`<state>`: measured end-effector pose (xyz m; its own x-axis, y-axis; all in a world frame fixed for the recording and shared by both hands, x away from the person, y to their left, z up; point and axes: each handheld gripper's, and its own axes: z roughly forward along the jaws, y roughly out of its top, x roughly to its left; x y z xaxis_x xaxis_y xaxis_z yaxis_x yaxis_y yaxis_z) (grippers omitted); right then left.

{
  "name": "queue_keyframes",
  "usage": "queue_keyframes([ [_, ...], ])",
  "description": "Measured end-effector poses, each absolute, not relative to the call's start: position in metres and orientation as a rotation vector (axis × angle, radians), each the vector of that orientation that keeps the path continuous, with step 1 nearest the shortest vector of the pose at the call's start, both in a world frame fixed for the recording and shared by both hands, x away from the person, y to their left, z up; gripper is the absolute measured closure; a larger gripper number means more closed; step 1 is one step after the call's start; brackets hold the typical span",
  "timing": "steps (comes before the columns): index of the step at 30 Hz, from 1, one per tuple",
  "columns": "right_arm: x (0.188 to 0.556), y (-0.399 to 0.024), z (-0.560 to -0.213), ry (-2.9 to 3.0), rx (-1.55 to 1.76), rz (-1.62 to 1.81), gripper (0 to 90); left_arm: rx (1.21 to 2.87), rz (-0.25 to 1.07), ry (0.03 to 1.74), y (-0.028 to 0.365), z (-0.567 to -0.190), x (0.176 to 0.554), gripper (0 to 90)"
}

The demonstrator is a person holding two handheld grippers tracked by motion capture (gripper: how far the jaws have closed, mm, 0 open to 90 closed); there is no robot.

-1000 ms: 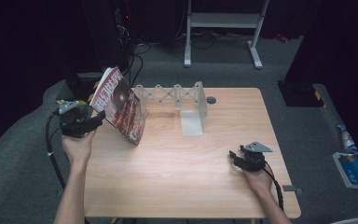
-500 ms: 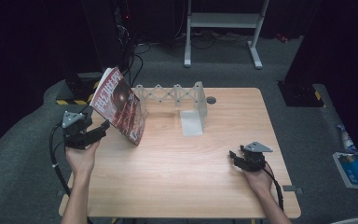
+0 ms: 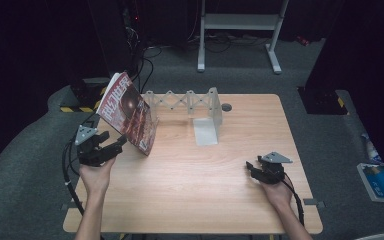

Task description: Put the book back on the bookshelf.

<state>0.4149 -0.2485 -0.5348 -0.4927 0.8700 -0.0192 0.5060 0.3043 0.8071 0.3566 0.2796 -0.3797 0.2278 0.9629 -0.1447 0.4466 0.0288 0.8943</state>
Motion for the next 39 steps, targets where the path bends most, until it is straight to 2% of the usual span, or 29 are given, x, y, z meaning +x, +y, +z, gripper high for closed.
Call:
queue_keyframes([
  [39,0.415,-0.249,-0.535,2.119,1.219,1.060,42.5,1.611,0.571,1.255,0.235,-0.411,0.357,32.0],
])
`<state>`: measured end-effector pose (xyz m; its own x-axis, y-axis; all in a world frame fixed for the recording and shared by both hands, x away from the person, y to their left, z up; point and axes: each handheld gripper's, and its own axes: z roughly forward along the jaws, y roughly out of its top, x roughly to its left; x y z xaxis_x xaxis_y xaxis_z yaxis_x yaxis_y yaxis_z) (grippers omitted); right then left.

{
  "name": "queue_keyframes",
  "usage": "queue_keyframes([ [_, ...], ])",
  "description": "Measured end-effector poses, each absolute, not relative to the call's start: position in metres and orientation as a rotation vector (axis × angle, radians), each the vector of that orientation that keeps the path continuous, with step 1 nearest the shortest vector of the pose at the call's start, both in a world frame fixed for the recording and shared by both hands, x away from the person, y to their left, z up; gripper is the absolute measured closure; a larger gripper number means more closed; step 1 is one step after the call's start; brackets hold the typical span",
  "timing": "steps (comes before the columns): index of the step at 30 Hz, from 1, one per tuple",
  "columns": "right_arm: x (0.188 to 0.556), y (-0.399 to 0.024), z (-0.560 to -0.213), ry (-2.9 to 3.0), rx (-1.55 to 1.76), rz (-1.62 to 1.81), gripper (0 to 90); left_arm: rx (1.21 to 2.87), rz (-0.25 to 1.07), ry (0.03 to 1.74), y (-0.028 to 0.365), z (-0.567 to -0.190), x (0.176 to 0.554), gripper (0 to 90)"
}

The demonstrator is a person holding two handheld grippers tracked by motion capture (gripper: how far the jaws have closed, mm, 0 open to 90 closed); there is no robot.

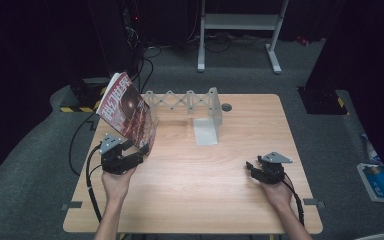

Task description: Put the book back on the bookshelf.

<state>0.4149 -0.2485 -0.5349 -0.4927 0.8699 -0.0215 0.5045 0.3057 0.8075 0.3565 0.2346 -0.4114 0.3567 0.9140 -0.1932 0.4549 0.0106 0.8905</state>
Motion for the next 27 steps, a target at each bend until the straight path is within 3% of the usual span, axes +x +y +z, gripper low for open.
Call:
queue_keyframes([
  [27,0.415,-0.248,-0.535,2.119,1.220,1.060,42.5,1.651,0.490,1.238,0.211,-0.432,0.368,32.5],
])
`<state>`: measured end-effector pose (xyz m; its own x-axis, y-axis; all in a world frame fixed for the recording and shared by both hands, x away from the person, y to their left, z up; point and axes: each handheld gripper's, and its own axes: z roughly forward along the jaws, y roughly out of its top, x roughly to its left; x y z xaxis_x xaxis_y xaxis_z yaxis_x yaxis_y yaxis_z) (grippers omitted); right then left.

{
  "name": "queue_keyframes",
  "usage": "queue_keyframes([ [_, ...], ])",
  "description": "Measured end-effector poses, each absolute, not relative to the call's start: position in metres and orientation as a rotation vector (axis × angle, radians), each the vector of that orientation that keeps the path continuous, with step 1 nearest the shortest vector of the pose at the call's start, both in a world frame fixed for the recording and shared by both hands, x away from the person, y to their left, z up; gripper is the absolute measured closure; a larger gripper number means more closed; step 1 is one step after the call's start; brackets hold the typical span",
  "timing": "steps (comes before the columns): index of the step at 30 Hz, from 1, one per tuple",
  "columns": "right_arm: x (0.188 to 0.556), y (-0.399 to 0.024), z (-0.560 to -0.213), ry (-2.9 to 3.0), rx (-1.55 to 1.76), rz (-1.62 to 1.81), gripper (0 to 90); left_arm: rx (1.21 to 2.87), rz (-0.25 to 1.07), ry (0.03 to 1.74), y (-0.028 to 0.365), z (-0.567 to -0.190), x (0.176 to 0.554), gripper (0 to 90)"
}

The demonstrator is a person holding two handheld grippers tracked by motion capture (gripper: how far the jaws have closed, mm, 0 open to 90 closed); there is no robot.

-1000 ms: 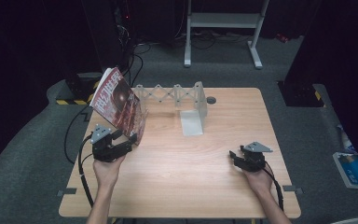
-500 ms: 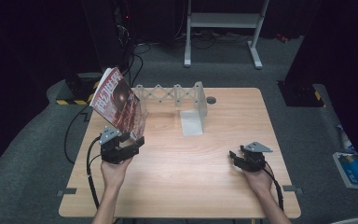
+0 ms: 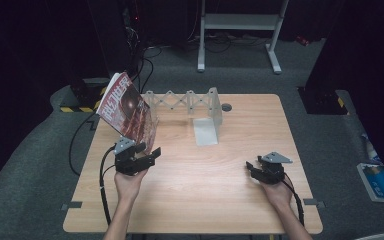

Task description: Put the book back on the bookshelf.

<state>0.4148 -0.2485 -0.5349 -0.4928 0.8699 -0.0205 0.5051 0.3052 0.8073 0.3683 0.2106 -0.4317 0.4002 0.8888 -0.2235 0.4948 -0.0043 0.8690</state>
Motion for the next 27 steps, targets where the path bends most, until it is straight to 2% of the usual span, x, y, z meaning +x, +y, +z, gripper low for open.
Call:
queue_keyframes([
  [27,0.415,-0.249,-0.535,2.116,1.215,1.064,42.5,1.690,0.453,1.224,0.194,-0.446,0.381,33.1],
])
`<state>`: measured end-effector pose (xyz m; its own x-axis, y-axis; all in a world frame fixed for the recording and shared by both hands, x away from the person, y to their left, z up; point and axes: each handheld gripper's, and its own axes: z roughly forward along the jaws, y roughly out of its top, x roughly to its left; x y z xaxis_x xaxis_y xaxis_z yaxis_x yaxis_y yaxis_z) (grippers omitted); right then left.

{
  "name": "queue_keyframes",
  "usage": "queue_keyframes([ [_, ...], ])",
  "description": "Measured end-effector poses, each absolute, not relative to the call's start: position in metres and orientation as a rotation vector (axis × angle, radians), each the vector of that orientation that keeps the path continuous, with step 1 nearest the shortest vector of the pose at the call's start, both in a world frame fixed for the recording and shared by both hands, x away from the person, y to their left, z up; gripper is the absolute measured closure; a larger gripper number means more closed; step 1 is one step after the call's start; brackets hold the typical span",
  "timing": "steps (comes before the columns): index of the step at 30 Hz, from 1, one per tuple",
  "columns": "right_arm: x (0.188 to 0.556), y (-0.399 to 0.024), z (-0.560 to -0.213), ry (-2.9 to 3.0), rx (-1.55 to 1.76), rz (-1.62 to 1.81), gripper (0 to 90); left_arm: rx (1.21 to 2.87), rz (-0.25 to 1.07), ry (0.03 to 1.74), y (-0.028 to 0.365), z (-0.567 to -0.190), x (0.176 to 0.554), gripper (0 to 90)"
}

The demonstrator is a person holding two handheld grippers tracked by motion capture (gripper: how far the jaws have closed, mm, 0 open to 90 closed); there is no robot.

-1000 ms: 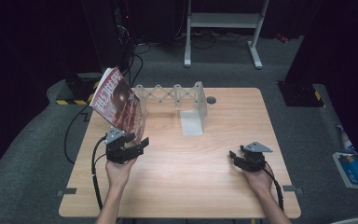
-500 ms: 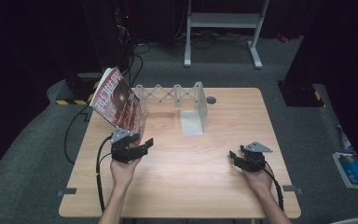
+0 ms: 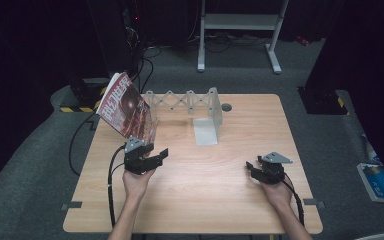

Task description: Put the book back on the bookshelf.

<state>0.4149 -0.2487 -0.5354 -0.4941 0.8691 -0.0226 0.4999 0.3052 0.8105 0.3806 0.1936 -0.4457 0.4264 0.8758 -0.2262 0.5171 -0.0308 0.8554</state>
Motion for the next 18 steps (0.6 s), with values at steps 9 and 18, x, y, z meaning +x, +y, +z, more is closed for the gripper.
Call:
queue_keyframes([
  [9,0.415,-0.249,-0.535,2.115,1.218,1.065,42.5,1.701,0.446,1.229,0.189,-0.452,0.384,33.6],
  [18,0.415,-0.249,-0.535,2.115,1.218,1.066,42.4,1.725,0.433,1.230,0.183,-0.459,0.389,33.8],
])
